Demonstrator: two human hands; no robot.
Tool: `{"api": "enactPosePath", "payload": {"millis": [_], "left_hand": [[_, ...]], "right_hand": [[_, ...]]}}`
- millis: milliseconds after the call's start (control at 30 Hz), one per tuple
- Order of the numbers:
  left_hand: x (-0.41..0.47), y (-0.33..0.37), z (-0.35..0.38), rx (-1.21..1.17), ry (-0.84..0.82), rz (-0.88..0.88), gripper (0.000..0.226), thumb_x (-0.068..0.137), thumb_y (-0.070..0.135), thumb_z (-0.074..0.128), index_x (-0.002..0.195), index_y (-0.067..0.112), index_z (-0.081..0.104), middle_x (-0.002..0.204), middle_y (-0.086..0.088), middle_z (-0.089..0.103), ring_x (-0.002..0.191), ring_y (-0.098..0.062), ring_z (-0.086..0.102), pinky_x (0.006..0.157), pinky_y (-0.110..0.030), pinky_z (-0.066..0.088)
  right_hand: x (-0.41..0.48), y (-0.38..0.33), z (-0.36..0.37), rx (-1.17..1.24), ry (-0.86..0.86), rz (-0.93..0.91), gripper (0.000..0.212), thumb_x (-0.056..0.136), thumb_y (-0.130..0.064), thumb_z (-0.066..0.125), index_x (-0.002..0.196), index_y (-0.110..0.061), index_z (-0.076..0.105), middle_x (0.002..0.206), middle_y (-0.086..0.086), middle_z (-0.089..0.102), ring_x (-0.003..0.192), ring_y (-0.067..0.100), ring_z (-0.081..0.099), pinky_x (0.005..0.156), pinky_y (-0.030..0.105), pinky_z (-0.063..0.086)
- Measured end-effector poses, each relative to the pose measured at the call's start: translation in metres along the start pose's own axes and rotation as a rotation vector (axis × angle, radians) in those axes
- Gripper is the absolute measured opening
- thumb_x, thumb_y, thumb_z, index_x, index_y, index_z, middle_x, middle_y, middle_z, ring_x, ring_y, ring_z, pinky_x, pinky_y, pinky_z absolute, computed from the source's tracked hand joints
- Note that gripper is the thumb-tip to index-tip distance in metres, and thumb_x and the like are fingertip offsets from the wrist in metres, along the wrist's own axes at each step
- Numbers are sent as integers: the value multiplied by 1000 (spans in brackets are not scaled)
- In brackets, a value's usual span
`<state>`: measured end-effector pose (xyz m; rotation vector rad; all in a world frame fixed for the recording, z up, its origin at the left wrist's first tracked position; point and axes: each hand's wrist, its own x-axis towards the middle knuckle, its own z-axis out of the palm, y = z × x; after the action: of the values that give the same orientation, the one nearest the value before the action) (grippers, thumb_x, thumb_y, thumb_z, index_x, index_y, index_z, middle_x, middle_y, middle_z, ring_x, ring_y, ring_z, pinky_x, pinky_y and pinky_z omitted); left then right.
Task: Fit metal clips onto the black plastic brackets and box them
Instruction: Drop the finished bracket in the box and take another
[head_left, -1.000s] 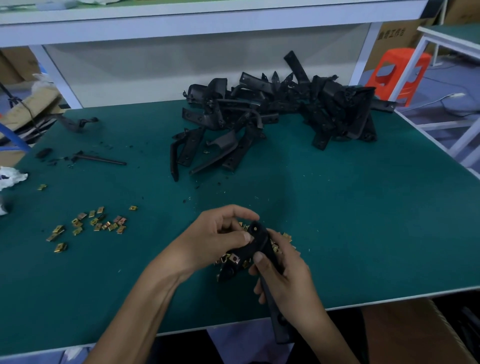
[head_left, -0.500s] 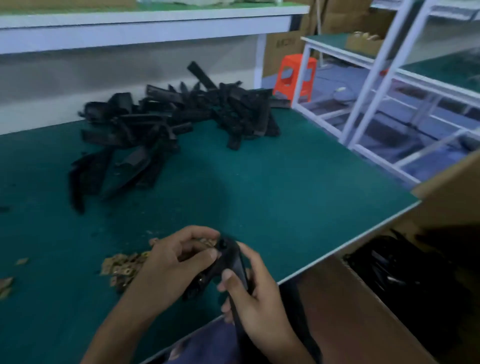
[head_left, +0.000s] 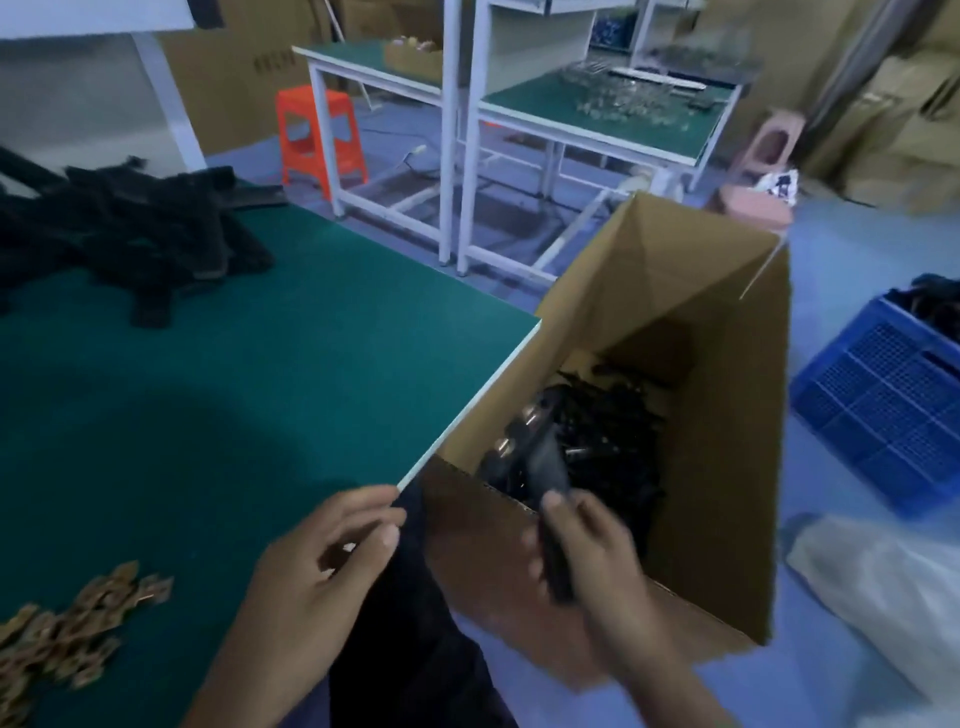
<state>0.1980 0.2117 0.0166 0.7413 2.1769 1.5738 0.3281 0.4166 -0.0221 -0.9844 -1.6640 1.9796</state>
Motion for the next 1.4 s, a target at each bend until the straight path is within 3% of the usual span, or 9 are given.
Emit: {"api": "enactPosePath", "payload": {"millis": [100, 200, 433, 567, 700, 833, 967, 1267, 1400], "left_hand": [[-7, -9, -11, 27, 59, -22, 33, 91, 13, 70, 100, 44, 72, 95, 19, 77, 97, 7, 68, 84, -5, 45], [-21, -23, -30, 71, 123, -54, 34, 91, 20, 69, 108, 50, 68, 97, 21, 76, 95, 5, 69, 82, -5, 46], [-51, -45, -99, 167, 466, -123, 19, 95, 35, 64, 107, 50, 66, 101, 24, 73, 97, 3, 68, 80, -13, 51], [-60, -55, -155, 335, 636, -249, 18, 97, 31, 62, 101, 48, 66, 99, 33, 67, 93, 8, 64, 75, -15, 48], [-63, -70, -211, 455, 828, -321, 17, 97, 24, 63, 107, 37, 69, 100, 26, 67, 94, 4, 62, 78, -9, 42], [-56, -96, -260, 636, 877, -367, 25, 98, 17, 63, 122, 17, 68, 118, 2, 70, 107, -17, 64, 88, -27, 48], [-30, -110, -290, 948, 672, -481, 52, 97, 17, 62, 147, 12, 48, 144, -10, 56, 130, -32, 50, 103, -43, 48], [-14, -118, -311, 1180, 740, -495, 36, 87, -4, 62, 122, -3, 68, 105, -26, 67, 95, -45, 59, 83, -53, 51], [-29, -124, -321, 1205, 629, -637, 30, 100, 10, 52, 126, -1, 62, 115, -24, 58, 106, -41, 50, 97, -44, 43]], "right_hand": [[67, -22, -30, -47, 223, 14, 73, 94, -36, 70, 153, -12, 35, 133, 9, 62, 111, 25, 66, 86, 41, 58], [104, -19, -34, -486, 351, -41, 92, 96, -33, 69, 162, -21, 8, 165, 6, 27, 150, 29, 30, 118, 52, 35], [63, -6, 108, -358, -78, -512, 29, 98, -28, 65, 120, -45, 57, 100, -23, 70, 89, -1, 67, 82, 19, 51], [3, 5, 207, -298, -476, -469, 29, 88, -55, 56, 117, -50, 59, 92, -11, 68, 74, 13, 65, 66, 33, 55], [-21, 27, 262, -398, -724, -378, 21, 97, -44, 58, 107, -63, 52, 95, -26, 64, 81, 0, 63, 65, 19, 46], [-17, 35, 272, -453, -653, -410, 26, 97, -26, 66, 97, -50, 61, 84, -24, 68, 76, -1, 64, 61, 11, 45], [-20, 35, 273, -464, -571, -469, 29, 93, -22, 66, 96, -50, 60, 63, -10, 59, 57, 6, 55, 53, 14, 40], [-22, 33, 275, -514, -569, -546, 30, 91, -14, 71, 82, -42, 63, 60, -2, 51, 48, 5, 47, 51, 16, 38], [-22, 33, 275, -506, -555, -562, 30, 90, -12, 71, 81, -41, 65, 57, -4, 51, 46, 4, 46, 50, 15, 38]]}}
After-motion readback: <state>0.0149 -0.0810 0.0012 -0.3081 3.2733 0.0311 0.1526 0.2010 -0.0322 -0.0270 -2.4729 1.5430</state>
